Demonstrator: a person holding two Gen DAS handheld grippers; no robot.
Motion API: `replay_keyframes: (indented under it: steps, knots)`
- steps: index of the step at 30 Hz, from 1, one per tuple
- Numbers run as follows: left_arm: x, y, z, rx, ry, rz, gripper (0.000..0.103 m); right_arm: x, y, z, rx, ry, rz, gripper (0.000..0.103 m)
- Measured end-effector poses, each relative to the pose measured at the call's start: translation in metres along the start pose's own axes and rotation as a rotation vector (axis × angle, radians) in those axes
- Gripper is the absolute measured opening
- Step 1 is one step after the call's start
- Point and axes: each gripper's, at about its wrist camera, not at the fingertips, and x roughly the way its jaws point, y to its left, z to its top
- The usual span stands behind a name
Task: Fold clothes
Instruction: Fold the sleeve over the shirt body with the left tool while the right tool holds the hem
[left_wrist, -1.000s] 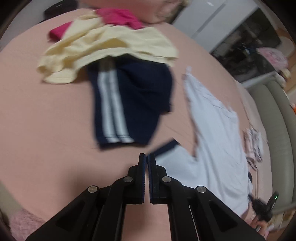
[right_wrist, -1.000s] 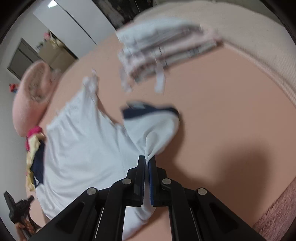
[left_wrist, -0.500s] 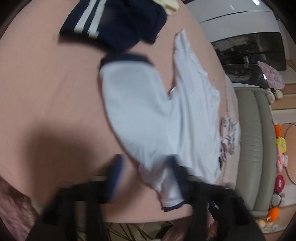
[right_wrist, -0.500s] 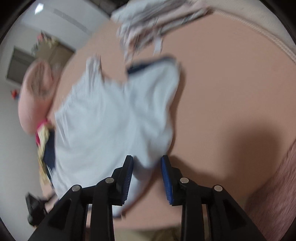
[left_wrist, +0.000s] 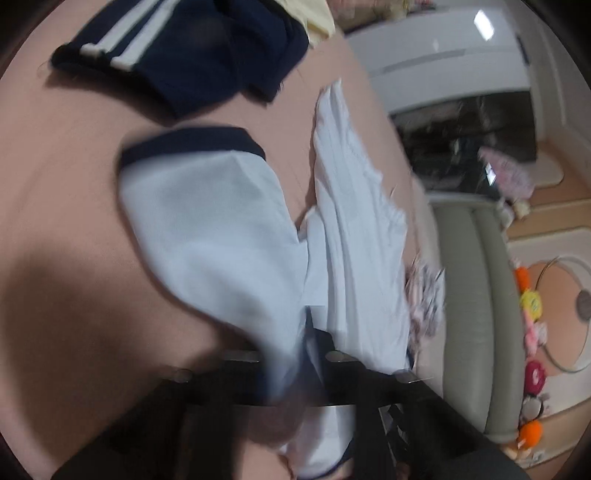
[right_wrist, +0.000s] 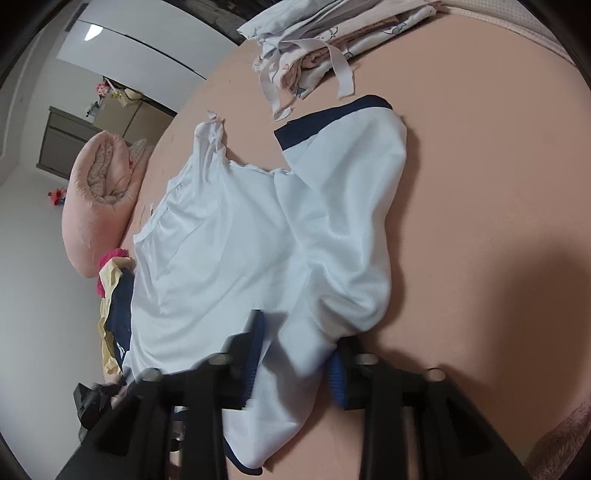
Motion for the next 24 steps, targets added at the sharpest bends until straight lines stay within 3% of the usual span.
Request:
replay_keyframes:
  steps: [3, 6, 8, 10, 13, 15, 19, 24]
  knots:
    - [-0.031, -0.031, 0.01, 0.139, -0.004, 0.037, 0.003, -0.015, 0.013, 0.004, -0.038, -0.027, -0.046, 0.005]
    - [-0.062, -0.062, 0.013, 0.276, -0.001, 0.075, 0.003, -0.051, 0.058, -0.003, -0.263, -0.122, -0.093, 0.004]
    - [-0.065, -0.061, 0.013, 0.332, 0.017, 0.164, 0.003, -0.057, 0.07, -0.01, -0.309, -0.139, -0.116, 0.004]
    - [-0.052, -0.044, 0.015, 0.321, 0.064, 0.261, 0.007, -0.049, 0.068, -0.015, -0.298, -0.121, -0.167, 0.004]
    - [-0.032, 0.004, 0.021, 0.175, 0.166, 0.357, 0.006, -0.002, 0.024, -0.024, -0.191, 0.044, -0.257, 0.003]
    - [-0.046, 0.016, 0.024, 0.134, 0.155, 0.304, 0.006, -0.006, 0.017, -0.025, -0.193, 0.016, -0.226, 0.002]
    - [-0.086, 0.025, 0.03, 0.11, 0.064, 0.308, 0.007, -0.024, 0.014, -0.019, -0.177, -0.011, -0.238, 0.017]
    - [-0.08, 0.04, 0.018, -0.05, 0.141, 0.144, 0.012, -0.037, 0.011, -0.03, -0.049, 0.021, -0.177, 0.018]
